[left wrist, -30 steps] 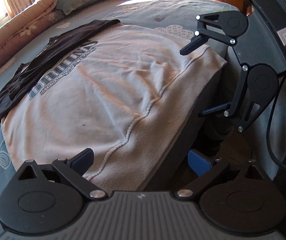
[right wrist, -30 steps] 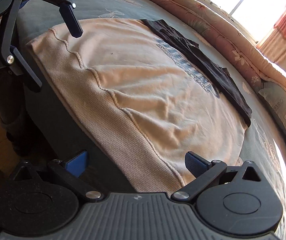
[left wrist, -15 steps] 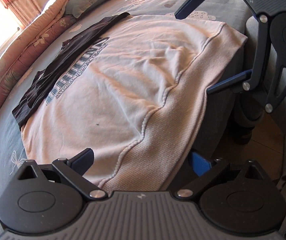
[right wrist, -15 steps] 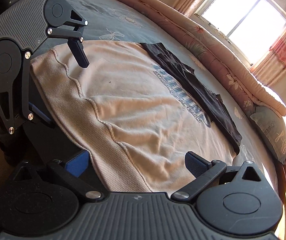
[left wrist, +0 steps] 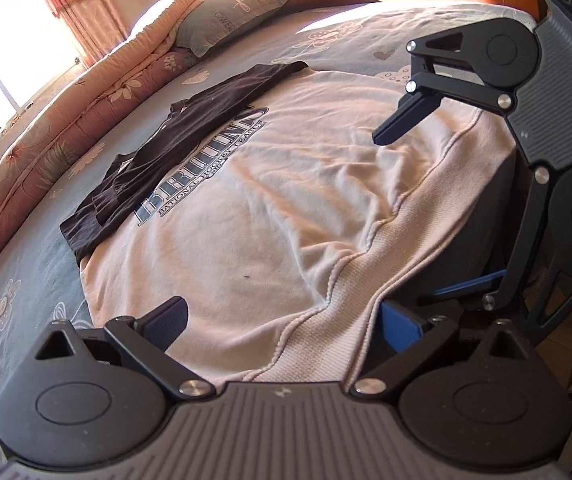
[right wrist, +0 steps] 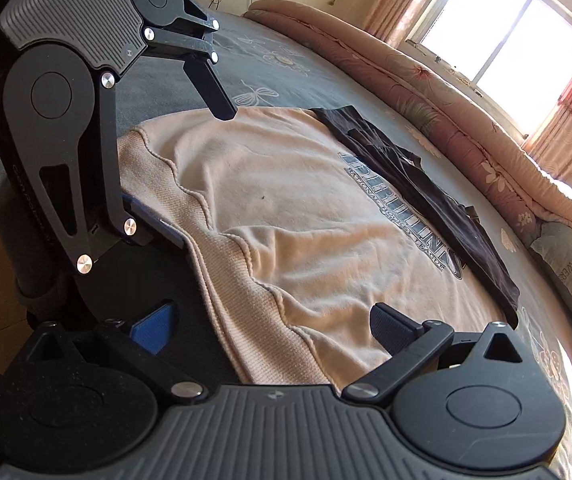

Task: Fold clothes

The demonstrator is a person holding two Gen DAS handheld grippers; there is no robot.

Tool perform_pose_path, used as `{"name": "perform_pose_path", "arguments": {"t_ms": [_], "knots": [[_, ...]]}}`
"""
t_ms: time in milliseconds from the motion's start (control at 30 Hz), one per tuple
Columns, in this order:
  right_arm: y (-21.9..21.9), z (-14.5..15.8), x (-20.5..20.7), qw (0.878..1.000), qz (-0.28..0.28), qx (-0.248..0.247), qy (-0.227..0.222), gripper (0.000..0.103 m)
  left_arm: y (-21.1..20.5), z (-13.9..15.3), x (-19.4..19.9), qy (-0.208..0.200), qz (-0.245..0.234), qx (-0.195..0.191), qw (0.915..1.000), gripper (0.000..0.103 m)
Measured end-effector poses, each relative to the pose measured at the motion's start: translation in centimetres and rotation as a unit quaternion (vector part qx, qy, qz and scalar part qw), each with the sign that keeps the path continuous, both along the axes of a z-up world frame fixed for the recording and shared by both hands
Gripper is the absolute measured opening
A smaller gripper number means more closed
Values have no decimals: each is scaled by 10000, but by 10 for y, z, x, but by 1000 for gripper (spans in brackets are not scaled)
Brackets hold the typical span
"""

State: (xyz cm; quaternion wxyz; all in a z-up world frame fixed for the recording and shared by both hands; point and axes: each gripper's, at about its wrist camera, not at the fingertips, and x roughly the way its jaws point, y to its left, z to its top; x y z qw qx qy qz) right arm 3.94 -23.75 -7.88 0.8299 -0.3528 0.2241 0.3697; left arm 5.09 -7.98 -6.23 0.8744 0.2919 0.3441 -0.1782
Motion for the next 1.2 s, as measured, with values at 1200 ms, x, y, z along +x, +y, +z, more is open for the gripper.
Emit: {"name": "perform_pose_path", "arguments": {"t_ms": [1200], "knots": [[-31, -20, 8, 9790, -913, -805, -1638, 103, 1, -33, 4, -975, -269, 1431, 9845, 100]]}}
